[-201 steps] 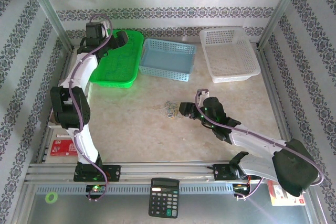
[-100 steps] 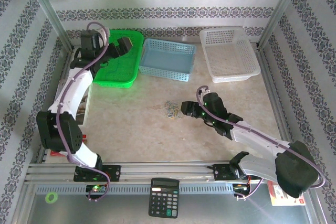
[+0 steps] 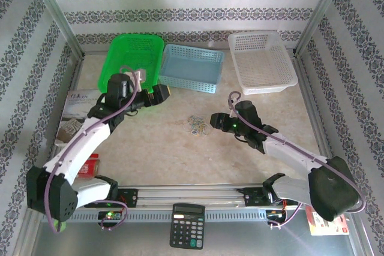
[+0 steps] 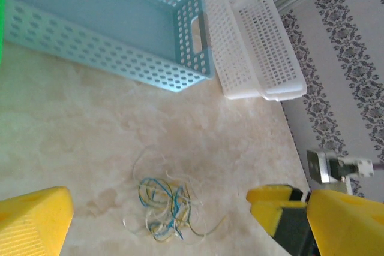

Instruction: Untangle the cables

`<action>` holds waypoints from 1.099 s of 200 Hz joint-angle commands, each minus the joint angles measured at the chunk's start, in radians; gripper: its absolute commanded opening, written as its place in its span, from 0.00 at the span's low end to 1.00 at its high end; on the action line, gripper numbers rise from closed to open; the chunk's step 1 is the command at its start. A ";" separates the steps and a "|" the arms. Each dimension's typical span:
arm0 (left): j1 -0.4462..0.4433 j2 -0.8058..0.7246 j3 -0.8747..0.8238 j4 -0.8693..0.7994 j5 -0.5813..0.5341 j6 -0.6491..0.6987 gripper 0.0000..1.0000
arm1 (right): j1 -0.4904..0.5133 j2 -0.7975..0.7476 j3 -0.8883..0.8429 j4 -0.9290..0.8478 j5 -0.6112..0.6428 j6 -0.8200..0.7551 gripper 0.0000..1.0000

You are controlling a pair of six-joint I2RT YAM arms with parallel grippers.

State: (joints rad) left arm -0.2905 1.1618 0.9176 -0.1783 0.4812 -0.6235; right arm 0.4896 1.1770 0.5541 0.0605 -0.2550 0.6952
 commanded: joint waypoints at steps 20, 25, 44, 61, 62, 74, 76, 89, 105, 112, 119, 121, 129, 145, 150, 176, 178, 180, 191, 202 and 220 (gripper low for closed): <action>-0.023 -0.069 -0.148 0.094 -0.026 -0.081 1.00 | 0.058 0.042 0.006 0.068 0.009 0.055 0.42; -0.024 -0.068 -0.163 0.104 -0.027 -0.086 1.00 | 0.069 0.051 0.018 0.063 0.008 0.051 0.40; -0.034 -0.054 -0.198 0.154 -0.024 -0.101 1.00 | 0.103 0.099 0.067 0.042 0.008 0.034 0.38; -0.050 -0.042 -0.208 0.172 -0.046 -0.097 1.00 | 0.121 0.151 0.106 0.037 -0.011 0.026 0.34; -0.051 -0.041 -0.208 0.173 -0.046 -0.097 1.00 | 0.122 0.153 0.107 0.037 -0.011 0.026 0.34; -0.058 -0.030 -0.213 0.188 -0.060 -0.101 1.00 | 0.135 0.191 0.130 0.040 -0.015 0.024 0.32; -0.058 -0.027 -0.214 0.190 -0.062 -0.102 1.00 | 0.138 0.197 0.132 0.042 -0.015 0.025 0.31; -0.061 -0.013 -0.214 0.198 -0.064 -0.107 1.00 | 0.152 0.233 0.156 0.051 -0.020 0.026 0.29; -0.061 0.000 -0.206 0.199 -0.063 -0.108 1.00 | 0.165 0.281 0.181 0.066 -0.022 0.031 0.27; -0.061 0.005 -0.201 0.198 -0.063 -0.109 1.00 | 0.169 0.300 0.193 0.073 -0.022 0.032 0.27; -0.062 0.006 -0.198 0.197 -0.066 -0.107 1.00 | 0.174 0.319 0.202 0.076 -0.020 0.033 0.27; -0.063 0.007 -0.197 0.197 -0.066 -0.108 1.00 | 0.176 0.322 0.204 0.079 -0.021 0.035 0.27; -0.063 0.009 -0.192 0.200 -0.067 -0.107 1.00 | 0.179 0.342 0.213 0.084 -0.020 0.036 0.26; -0.062 0.013 -0.186 0.201 -0.069 -0.108 1.00 | 0.182 0.373 0.223 0.094 -0.018 0.041 0.26; -0.063 0.014 -0.186 0.201 -0.070 -0.107 1.00 | 0.182 0.381 0.226 0.096 -0.018 0.041 0.26; -0.062 0.011 -0.184 0.203 -0.072 -0.114 1.00 | 0.182 0.415 0.241 0.098 -0.013 0.035 0.26; -0.063 0.011 -0.184 0.204 -0.072 -0.114 1.00 | 0.181 0.417 0.241 0.099 -0.013 0.035 0.26; -0.062 0.010 -0.185 0.203 -0.072 -0.115 1.00 | 0.182 0.420 0.244 0.099 -0.013 0.034 0.26; -0.062 0.007 -0.185 0.204 -0.076 -0.116 1.00 | 0.182 0.437 0.251 0.099 -0.012 0.031 0.25; -0.064 0.006 -0.186 0.203 -0.079 -0.117 1.00 | 0.180 0.452 0.259 0.107 -0.015 0.030 0.22; -0.064 0.007 -0.185 0.203 -0.081 -0.118 1.00 | 0.179 0.476 0.277 0.117 -0.030 0.025 0.17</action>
State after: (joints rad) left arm -0.3408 1.1725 0.7109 -0.0139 0.4129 -0.7246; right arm 0.6640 1.6211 0.7887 0.1429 -0.2646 0.7288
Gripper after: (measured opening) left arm 0.999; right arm 0.193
